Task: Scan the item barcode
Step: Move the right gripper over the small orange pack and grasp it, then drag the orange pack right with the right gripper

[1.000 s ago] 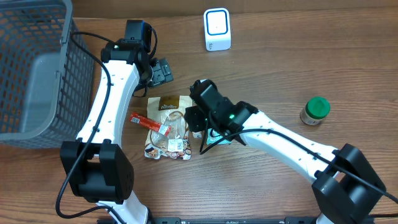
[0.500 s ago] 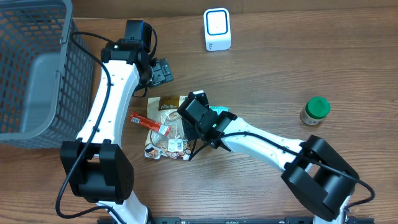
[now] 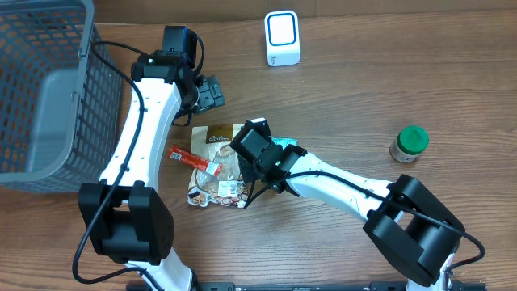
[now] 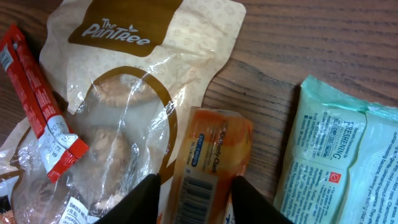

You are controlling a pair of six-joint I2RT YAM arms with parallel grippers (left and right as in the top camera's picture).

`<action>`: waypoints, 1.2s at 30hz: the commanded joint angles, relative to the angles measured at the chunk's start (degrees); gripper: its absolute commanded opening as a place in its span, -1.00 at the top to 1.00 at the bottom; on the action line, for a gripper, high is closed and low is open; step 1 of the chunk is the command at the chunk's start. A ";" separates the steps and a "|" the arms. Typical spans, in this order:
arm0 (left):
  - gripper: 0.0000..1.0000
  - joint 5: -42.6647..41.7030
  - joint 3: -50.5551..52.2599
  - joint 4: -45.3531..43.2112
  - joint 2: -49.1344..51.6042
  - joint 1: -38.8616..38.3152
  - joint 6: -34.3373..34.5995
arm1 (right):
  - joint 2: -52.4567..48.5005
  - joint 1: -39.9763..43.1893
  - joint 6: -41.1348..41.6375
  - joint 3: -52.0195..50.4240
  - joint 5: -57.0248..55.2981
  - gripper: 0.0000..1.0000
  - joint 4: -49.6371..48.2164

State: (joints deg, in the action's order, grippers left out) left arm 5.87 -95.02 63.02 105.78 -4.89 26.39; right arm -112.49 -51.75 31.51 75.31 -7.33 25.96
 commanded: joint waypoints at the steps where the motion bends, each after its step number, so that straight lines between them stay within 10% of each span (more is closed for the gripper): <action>1: -1.00 0.55 -0.70 -0.02 -0.90 0.00 -0.66 | -0.59 0.04 0.24 -0.37 -0.61 0.20 -0.17; 22: -0.99 0.55 -0.70 -0.02 -0.90 0.00 -0.66 | 2.78 0.11 -0.46 1.68 -0.87 0.56 1.36; 36: -0.99 0.55 -0.70 -0.02 -0.90 0.00 -0.66 | 9.84 1.86 -0.42 0.22 -28.76 0.66 22.34</action>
State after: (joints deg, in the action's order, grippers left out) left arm 5.87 -95.02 63.02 105.78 -4.89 26.39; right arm -102.85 -51.33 31.16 76.18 -27.22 47.00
